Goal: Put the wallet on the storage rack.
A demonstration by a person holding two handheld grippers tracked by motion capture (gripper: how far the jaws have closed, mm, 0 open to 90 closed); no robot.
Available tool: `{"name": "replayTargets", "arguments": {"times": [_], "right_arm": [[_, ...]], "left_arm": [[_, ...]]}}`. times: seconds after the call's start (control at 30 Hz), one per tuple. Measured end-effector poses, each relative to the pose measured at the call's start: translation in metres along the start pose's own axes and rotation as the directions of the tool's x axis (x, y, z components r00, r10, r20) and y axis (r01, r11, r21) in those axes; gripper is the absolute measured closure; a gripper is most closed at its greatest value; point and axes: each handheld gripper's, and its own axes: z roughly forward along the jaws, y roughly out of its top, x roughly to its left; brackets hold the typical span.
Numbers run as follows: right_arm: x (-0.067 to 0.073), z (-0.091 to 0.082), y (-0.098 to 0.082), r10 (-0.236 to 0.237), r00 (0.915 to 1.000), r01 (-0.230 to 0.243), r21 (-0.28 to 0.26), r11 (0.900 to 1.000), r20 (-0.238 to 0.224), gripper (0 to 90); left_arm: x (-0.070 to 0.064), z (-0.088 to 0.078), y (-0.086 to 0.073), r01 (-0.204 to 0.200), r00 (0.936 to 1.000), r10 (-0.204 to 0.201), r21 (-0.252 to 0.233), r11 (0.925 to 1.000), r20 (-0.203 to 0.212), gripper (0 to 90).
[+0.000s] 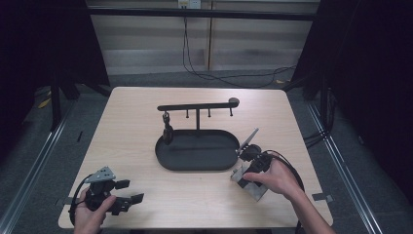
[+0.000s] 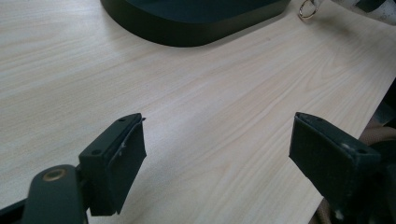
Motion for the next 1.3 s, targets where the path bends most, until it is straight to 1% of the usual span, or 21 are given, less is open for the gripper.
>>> {"name": "replayTargets", "arguments": {"times": [0.1, 0.13, 0.23, 0.47, 0.5, 0.7, 0.73, 0.77, 0.83, 0.93, 1.0, 1.03, 1.1, 1.13, 1.2, 1.3], "right_arm": [[0.001, -0.003, 0.001, 0.002, 1.0000, -0.002, 0.003, 1.000, 0.006, 34.2], [0.001, -0.005, 0.001, 0.009, 0.9999, -0.010, 0.004, 1.000, 0.014, 34.2], [0.001, -0.007, 0.003, 0.010, 0.9998, -0.011, 0.009, 1.000, 0.018, 34.3], [-0.001, -0.013, 0.008, 0.017, 0.9995, -0.018, 0.014, 1.000, 0.028, 34.3], [0.000, -0.015, 0.008, 0.022, 0.9991, -0.022, 0.018, 1.000, 0.038, 34.3], [-0.001, -0.022, 0.011, 0.028, 0.9980, -0.030, 0.024, 0.999, 0.056, 34.3], [-0.002, -0.024, 0.012, 0.044, 0.9974, -0.046, 0.022, 0.999, 0.057, 34.3], [-0.002, -0.024, 0.012, 0.044, 0.9974, -0.046, 0.022, 0.999, 0.057, 34.3], [-0.003, -0.028, 0.015, 0.058, 0.9964, -0.059, 0.013, 0.998, 0.061, 34.3], [-0.005, -0.030, 0.017, 0.065, 0.9963, -0.065, 0.013, 0.998, 0.057, 34.3], [-0.006, -0.032, 0.021, 0.068, 0.9949, -0.069, 0.021, 0.997, 0.075, 34.3], [-0.006, -0.033, 0.022, 0.073, 0.9946, -0.074, 0.022, 0.997, 0.074, 34.3], [-0.006, -0.033, 0.024, 0.070, 0.9948, -0.071, 0.017, 0.997, 0.074, 34.3], [-0.006, -0.036, 0.027, 0.074, 0.9939, -0.076, 0.018, 0.997, 0.082, 34.3], [-0.006, -0.038, 0.028, 0.074, 0.9942, -0.075, 0.015, 0.997, 0.079, 34.3], [-0.007, -0.042, 0.032, 0.077, 0.9932, -0.078, 0.010, 0.997, 0.087, 34.3]], "left_arm": [[0.000, 0.000, 0.000, -0.009, 1.0000, 0.009, -0.001, 1.0000, -0.001, 18.2], [-0.001, 0.000, 0.000, -0.008, 1.0000, 0.008, -0.003, 1.0000, -0.002, 18.3], [0.000, 0.000, 0.000, -0.001, 1.0000, 0.001, 0.000, 1.0000, 0.002, 18.2], [0.000, 0.000, 0.000, -0.002, 1.0000, 0.002, 0.000, 1.0000, 0.000, 18.3], [0.000, 0.000, 0.000, -0.002, 1.0000, 0.002, 0.000, 1.0000, 0.000, 18.2], [0.000, 0.000, 0.000, -0.002, 1.0000, 0.002, 0.001, 1.0000, 0.002, 18.2], [0.000, 0.000, 0.000, -0.002, 1.0000, 0.002, 0.001, 1.0000, 0.002, 18.2], [0.000, 0.000, 0.000, -0.002, 1.0000, 0.002, 0.001, 1.0000, 0.002, 18.3], [0.000, 0.000, 0.000, -0.002, 1.0000, 0.002, 0.001, 1.0000, 0.002, 18.2], [0.000, -0.001, 0.000, -0.003, 1.0000, 0.003, 0.001, 1.0000, 0.002, 18.2], [0.000, -0.001, 0.000, -0.003, 1.0000, 0.003, 0.000, 1.0000, 0.002, 18.2], [0.000, 0.000, 0.000, -0.003, 1.0000, 0.003, 0.001, 1.0000, 0.005, 18.2], [0.000, 0.000, 0.000, -0.007, 1.0000, 0.007, 0.005, 1.0000, 0.006, 18.2], [0.001, 0.000, 0.000, -0.006, 0.9999, 0.006, 0.008, 0.9999, 0.008, 18.3], [0.001, 0.000, 0.000, -0.007, 1.0000, 0.007, 0.007, 0.9999, 0.005, 18.2], [0.001, -0.001, 0.000, -0.002, 1.0000, 0.002, 0.003, 1.0000, 0.003, 18.2]]}}
